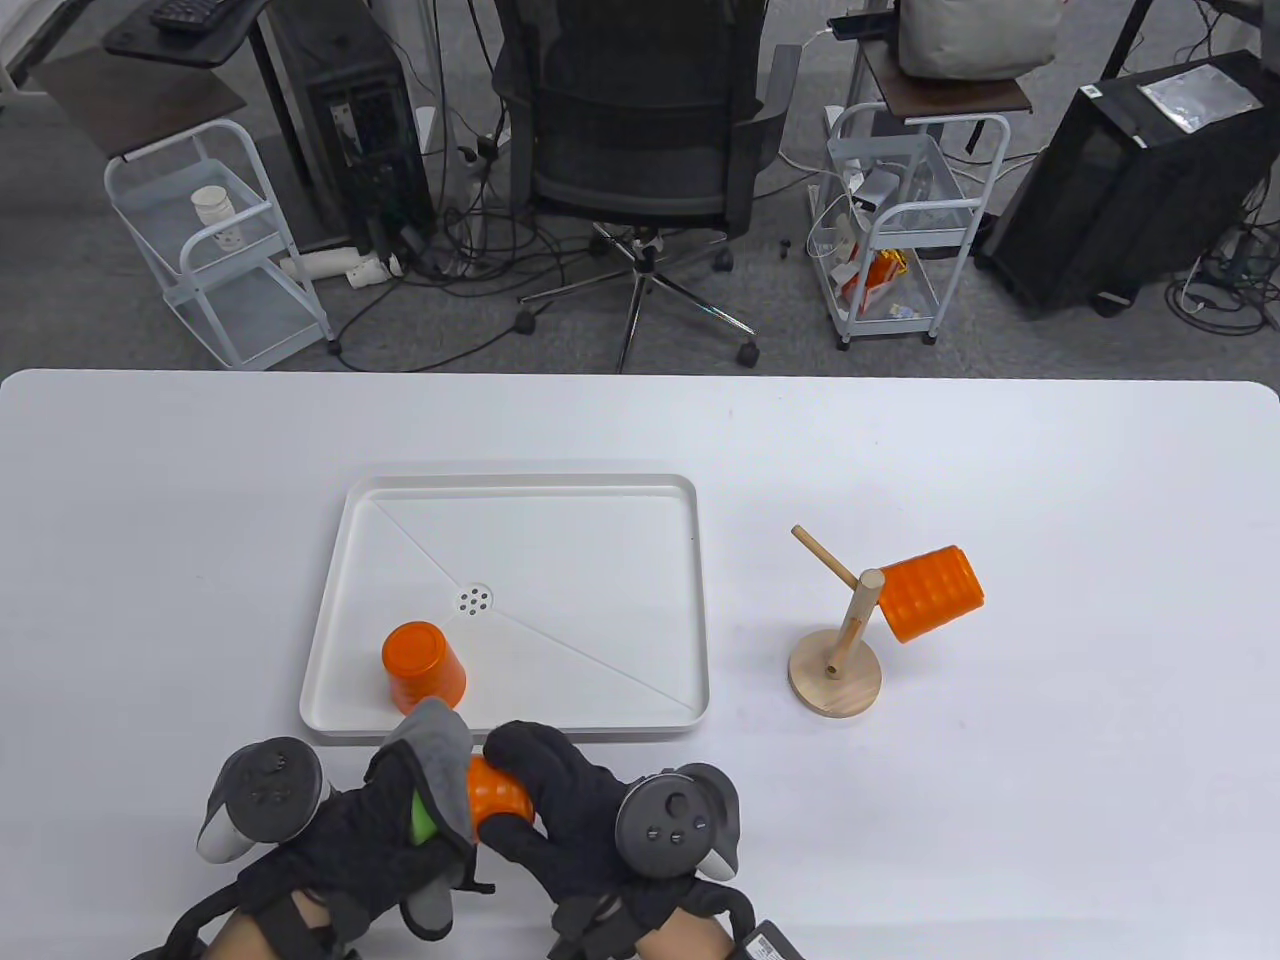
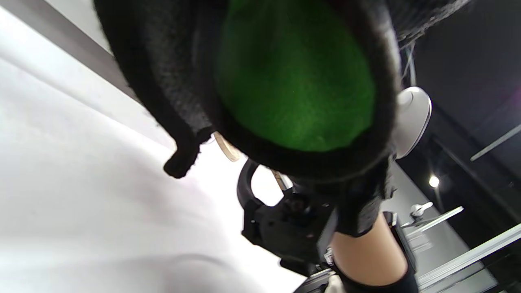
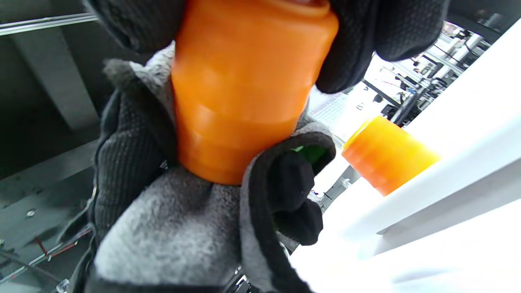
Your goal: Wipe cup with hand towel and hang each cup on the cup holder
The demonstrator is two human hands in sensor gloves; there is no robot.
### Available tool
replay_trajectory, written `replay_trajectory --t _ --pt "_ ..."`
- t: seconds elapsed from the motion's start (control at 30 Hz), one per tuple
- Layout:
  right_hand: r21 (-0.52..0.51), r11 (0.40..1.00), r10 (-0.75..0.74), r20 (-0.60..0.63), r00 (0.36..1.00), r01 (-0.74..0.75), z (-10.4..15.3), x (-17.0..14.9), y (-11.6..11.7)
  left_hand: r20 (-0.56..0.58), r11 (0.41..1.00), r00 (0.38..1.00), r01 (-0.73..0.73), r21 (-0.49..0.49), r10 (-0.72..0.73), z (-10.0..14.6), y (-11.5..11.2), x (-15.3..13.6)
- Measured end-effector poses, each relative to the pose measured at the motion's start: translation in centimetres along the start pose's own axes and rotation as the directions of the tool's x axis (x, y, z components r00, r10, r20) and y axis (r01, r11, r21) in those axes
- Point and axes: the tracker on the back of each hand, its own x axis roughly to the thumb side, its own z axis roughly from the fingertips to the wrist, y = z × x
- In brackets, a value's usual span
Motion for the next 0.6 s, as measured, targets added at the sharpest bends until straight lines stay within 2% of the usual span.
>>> replay_trajectory --t 0.1,0.27,0.43,0.6 --pt "0.005 0.999 0.045 0.029 0.999 -0.045 0.0 0.3 0.0 0.005 0.999 0.999 -0.041 -0.005 0.041 0.0 0.1 -0.3" --pt "-0.003 1.0 0.027 -0.009 1.0 -0.027 0.0 0.1 0.1 0.008 0.999 0.999 0.046 0.0 -0.046 0.1 0.0 0.3" --pt "-0.027 0.991 -0.13 -0.118 0.985 0.128 0.0 -0.8 -0.1 0.01 0.971 0.971 0.241 0.012 -0.241 0.4 -0.5 1.6" --pt "-0.061 0.964 -0.266 -0.215 0.94 0.259 0.2 -1.9 -0.3 0.017 0.91 0.91 0.414 0.015 -0.415 0.5 -1.4 2.9"
